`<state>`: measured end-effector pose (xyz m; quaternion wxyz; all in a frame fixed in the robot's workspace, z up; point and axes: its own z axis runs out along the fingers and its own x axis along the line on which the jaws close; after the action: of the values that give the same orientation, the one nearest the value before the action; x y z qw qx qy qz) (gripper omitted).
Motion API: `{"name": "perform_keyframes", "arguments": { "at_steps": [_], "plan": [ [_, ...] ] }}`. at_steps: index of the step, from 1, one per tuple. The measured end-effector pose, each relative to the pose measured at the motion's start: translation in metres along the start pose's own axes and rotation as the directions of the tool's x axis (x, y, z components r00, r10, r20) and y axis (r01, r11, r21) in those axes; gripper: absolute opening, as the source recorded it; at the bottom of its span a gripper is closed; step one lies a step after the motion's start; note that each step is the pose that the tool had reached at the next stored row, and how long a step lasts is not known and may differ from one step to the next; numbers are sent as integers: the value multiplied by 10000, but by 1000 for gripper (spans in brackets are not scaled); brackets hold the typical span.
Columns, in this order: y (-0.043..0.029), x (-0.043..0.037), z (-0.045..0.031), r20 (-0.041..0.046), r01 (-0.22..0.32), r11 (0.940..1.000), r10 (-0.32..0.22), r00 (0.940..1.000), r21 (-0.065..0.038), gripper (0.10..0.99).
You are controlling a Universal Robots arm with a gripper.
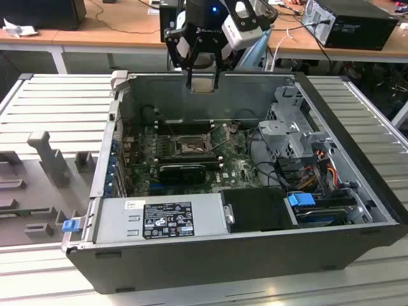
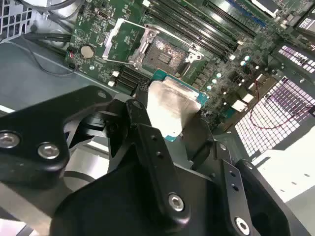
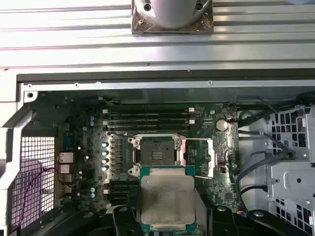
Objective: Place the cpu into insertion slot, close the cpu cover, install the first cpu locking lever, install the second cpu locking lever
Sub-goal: 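Place the cpu into insertion slot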
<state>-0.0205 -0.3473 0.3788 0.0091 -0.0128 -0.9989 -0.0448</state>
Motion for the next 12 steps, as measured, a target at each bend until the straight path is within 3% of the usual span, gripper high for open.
{"name": "perform_keyframes", "arguments": {
  "at_steps": [7,12],
  "plan": [
    [-1,33,4,67,-751,9972,751,9972,-15,529],
    [-2,34,9,127,-1435,9896,1436,9896,-36,529]
  ]
}}
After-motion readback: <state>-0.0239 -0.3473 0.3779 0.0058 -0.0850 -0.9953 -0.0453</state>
